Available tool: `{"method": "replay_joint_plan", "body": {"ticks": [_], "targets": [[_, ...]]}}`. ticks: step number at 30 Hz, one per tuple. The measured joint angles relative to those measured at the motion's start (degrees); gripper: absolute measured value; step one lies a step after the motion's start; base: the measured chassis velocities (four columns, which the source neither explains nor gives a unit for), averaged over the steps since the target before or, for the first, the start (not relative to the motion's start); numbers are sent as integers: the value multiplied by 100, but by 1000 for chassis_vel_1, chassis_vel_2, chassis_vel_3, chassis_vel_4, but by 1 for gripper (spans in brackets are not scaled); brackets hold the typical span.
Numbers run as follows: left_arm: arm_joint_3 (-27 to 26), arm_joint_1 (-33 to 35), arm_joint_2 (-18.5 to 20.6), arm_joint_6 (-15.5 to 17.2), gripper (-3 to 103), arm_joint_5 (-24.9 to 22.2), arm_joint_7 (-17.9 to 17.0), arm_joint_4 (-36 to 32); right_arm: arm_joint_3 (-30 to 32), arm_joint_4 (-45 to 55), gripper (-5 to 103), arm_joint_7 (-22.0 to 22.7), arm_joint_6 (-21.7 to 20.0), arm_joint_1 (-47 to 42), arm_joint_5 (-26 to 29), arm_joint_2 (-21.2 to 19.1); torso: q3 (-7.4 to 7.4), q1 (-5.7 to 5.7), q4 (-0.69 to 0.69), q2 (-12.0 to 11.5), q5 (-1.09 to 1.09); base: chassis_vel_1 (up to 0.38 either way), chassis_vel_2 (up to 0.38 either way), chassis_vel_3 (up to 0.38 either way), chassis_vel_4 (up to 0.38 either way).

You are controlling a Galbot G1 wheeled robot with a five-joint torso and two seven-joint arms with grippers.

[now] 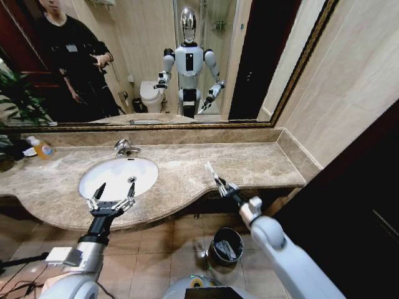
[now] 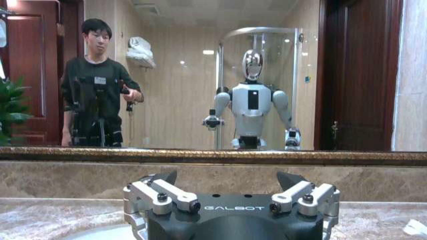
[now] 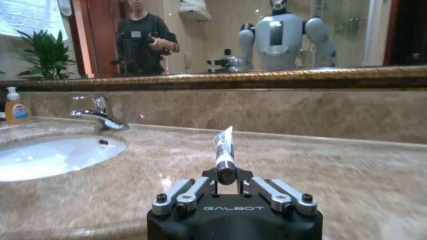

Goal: Pick up the trash from the sink and place it in the trash bin.

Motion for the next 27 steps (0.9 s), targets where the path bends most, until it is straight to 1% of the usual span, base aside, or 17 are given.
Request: {"method": "replay_joint_plan", "body": {"ticks": [1, 3, 4, 7, 8, 10, 11, 14, 15, 17, 18, 21, 22, 24, 25, 27], "targets": [[0, 0, 0, 0, 100, 0, 0, 0, 228, 31, 17, -162, 182, -260, -43, 51, 0, 0, 0, -1, -1, 0, 0, 0, 0], [0, 0, 0, 0, 100, 0, 0, 0, 512, 39, 17, -402, 411, -602, -72, 126, 0, 0, 0, -1, 0, 0, 0, 0, 0], [0, 0, 0, 0, 100, 0, 0, 0, 512, 39, 17, -402, 411, -602, -72, 126, 0, 0, 0, -1, 0, 0, 0, 0, 0], [1, 0, 0, 0, 100, 0, 0, 0, 834, -84, 17, -706, 822, -1108, -86, 246, 0, 1, 0, -1, -1, 0, 0, 0, 0], [1, 0, 0, 0, 100, 0, 0, 0, 834, -84, 17, -706, 822, -1108, -86, 246, 0, 1, 0, -1, -1, 0, 0, 0, 0], [0, 0, 0, 0, 100, 0, 0, 0, 942, -240, 17, -877, 1014, -1308, -95, 315, 0, 0, -1, 0, -2, 0, 0, 0, 0], [0, 0, 0, 0, 100, 0, 0, 0, 942, -240, 17, -877, 1014, -1308, -95, 315, 0, 0, -1, 0, -2, 0, 0, 0, 0], [0, 0, 0, 0, 100, 0, 0, 0, 994, -821, 17, -1089, 1383, -1382, -274, 454, 1, 1, 0, -1, -2, 0, 0, 0, 0], [0, 0, 0, 0, 100, 0, 0, 0, 994, -821, 17, -1089, 1383, -1382, -274, 454, 1, 1, 0, -1, -2, 0, 0, 0, 0], [0, 0, 0, 0, 100, 0, 0, 0, 1009, -1322, 17, -1231, 1615, -1328, -391, 566, 1, 1, 1, -1, -1, 0, 0, 0, 0], [0, 0, 0, 0, 100, 0, 0, 0, 1009, -1322, 17, -1231, 1615, -1328, -391, 566, 1, 1, 1, -1, -1, 0, 0, 0, 0], [0, 1, 0, 0, 100, 0, 0, 0, 992, -1974, 17, -1269, 1822, -1162, -433, 698, 1, 1, 0, 0, -3, 0, 0, 0, 0], [0, 1, 0, 0, 100, 0, 0, 0, 992, -1974, 17, -1269, 1822, -1162, -433, 698, 1, 1, 0, 0, -3, 0, 0, 0, 0], [0, 0, 0, 0, 100, 0, 0, 0, 966, -2488, 17, -1260, 1920, -938, -543, 792, 1, 1, 1, 0, -3, 0, 0, 0, 0], [0, 0, 0, 0, 100, 0, 0, 0, 865, -3291, 17, -1136, 2052, -641, -805, 929, 1, 2, 1, -1, -2, 0, 0, 0, 0], [0, 0, 0, 0, 100, 0, 0, 0, 819, -3904, 17, -1041, 2207, -435, -1085, 1057, 1, 1, 1, -1, -3, 0, 0, 0, 0]]}}
